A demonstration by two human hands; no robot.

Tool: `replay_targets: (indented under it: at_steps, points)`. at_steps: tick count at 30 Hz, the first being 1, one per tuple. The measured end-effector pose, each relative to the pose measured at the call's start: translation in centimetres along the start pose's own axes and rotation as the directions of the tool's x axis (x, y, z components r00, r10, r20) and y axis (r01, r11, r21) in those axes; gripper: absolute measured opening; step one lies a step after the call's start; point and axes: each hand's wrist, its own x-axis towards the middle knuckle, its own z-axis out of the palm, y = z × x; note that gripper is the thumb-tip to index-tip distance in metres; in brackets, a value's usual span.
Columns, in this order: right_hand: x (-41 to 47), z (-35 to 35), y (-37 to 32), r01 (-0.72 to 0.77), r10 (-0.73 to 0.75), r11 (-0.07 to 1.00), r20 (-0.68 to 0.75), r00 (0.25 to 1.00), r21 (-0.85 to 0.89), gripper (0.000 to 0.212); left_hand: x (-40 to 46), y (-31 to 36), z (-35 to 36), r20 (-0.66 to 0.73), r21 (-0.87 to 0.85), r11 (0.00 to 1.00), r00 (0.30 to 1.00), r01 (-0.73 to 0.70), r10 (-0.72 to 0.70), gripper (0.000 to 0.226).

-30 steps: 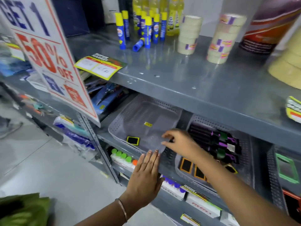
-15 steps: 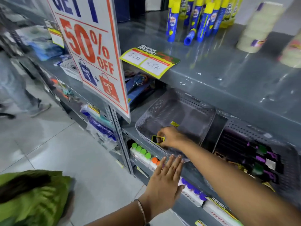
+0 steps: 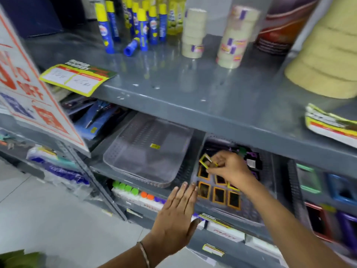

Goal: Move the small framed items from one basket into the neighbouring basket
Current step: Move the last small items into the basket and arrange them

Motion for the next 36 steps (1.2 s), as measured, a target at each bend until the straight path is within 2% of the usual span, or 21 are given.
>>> replay_targets:
  at_steps: [3, 5, 9, 12, 14, 17, 19, 26, 29, 31, 36]
  points:
    - [-2.8, -3.7, 4.9, -0.207, 0.199, 0.966, -0.063, 0.978, -0.157, 0.024, 0.4, 2.9, 0.4, 0.012, -0.013, 0.991, 0.991, -0.13, 0.13, 0.071]
    - [-4.6, -4.8, 7.1, -0.298, 0.285, 0.912, -0.09, 0.954, -0.28, 0.022, 0.3, 4.5, 0.8, 0.033, 0.045, 0.979, 0.979, -0.201, 0.199, 0.072]
    - [-6.1, -3.7, 8.4, -0.383, 0.378, 0.797, -0.109, 0.92, -0.468, 0.031, 0.0, 6.0, 1.6, 0.014, 0.082, 0.979, 0.982, -0.187, 0.187, 0.077]
    - [-6.4, -2.3, 8.1, -0.424, 0.414, 0.752, -0.14, 0.9, -0.505, 0.013, 0.0, 6.0, 2.3, 0.004, 0.039, 0.979, 0.98, -0.2, 0.2, 0.079]
    - [-6.5, -1.7, 7.8, -0.435, 0.428, 0.717, -0.149, 0.891, -0.544, 0.008, -0.2, 5.8, 2.4, 0.009, 0.022, 0.981, 0.981, -0.194, 0.194, 0.079]
    - [-6.5, -1.4, 8.0, -0.451, 0.443, 0.694, -0.16, 0.882, -0.562, 0.02, -0.3, 5.7, 2.7, 0.005, 0.002, 0.984, 0.984, -0.18, 0.18, 0.079]
    - [-6.6, -1.4, 8.3, -0.443, 0.442, 0.694, -0.15, 0.884, -0.568, 0.021, -0.3, 5.7, 2.7, 0.012, -0.014, 0.985, 0.985, -0.172, 0.172, 0.079]
    - [-6.6, -1.7, 8.8, -0.412, 0.41, 0.753, -0.125, 0.904, -0.513, 0.007, -0.2, 5.6, 2.8, 0.018, -0.011, 0.985, 0.985, -0.174, 0.174, 0.076]
    - [-5.9, -3.0, 8.9, -0.434, 0.403, 0.797, -0.164, 0.9, -0.421, 0.019, -0.2, 5.5, 2.8, 0.004, -0.018, 0.985, 0.985, -0.174, 0.174, 0.075]
    - [-4.8, -4.3, 8.6, -0.4, 0.355, 0.84, -0.186, 0.916, -0.366, 0.015, -0.2, 5.6, 2.7, 0.006, -0.021, 0.986, 0.986, -0.164, 0.164, 0.076]
    - [-2.1, -5.1, 7.8, -0.299, 0.32, 0.841, -0.031, 0.947, -0.45, 0.034, 0.0, 5.7, 2.4, 0.019, 0.031, 0.985, 0.985, -0.17, 0.17, 0.076]
